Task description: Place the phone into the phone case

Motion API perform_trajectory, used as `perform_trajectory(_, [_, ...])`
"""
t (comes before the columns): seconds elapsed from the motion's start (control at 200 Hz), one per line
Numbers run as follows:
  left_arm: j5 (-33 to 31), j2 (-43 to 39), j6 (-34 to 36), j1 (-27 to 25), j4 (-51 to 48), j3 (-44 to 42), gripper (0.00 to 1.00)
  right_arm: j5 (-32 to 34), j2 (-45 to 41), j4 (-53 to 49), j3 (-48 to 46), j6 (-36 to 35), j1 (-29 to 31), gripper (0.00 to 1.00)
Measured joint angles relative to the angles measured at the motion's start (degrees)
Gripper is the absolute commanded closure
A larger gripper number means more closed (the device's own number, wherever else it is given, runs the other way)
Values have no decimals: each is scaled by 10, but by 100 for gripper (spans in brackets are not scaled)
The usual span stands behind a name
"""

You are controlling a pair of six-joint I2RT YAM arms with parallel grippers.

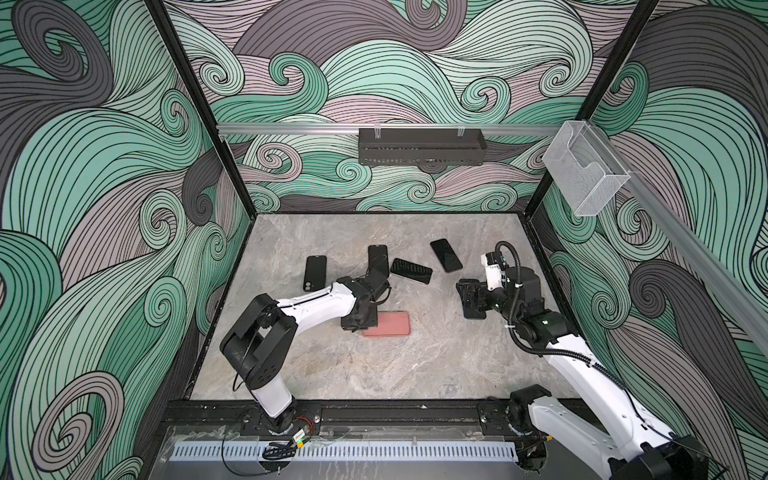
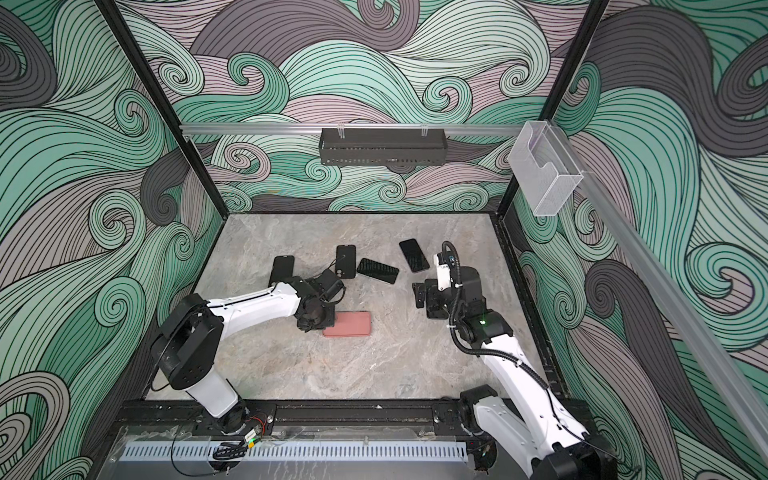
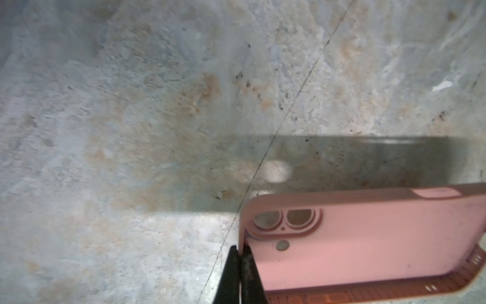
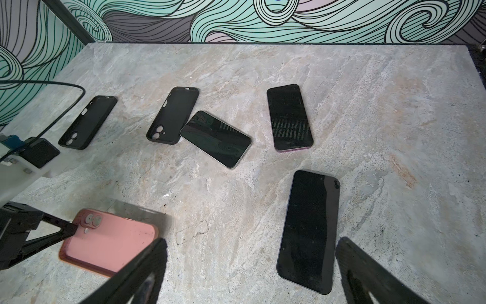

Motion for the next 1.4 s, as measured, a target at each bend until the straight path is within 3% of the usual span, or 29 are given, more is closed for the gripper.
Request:
perform_trajectory(0.22, [0,37,-29,-19,18,16,100,-15,28,-22,28,-4,3,1])
perform_trajectory(0.37, [0,44,-37,-25,25,16,94,-23,51,-26,46,-7,8,1])
perform_trajectory(0.44, [0,44,-38,-26,29,16,86,-26,57,-28,46,-9,11,1])
perform_trajectory(0.675, [-3,31,-33,-26,32,13,42,-40,91,-56,81,-50,13,1])
perform_trajectory(0.871, [-18,-50,1,-26,30,-2,18,-69,182,-108,173,-115,15,1])
perform_trajectory(1.111, [-65,-169,76,-17,20,-16,2,-86,328,-160,294,-194,25,1])
perform_trajectory(1.401, [-111,-295,123,25,7,-121,1,-91,541,-210,461,-261,44,1])
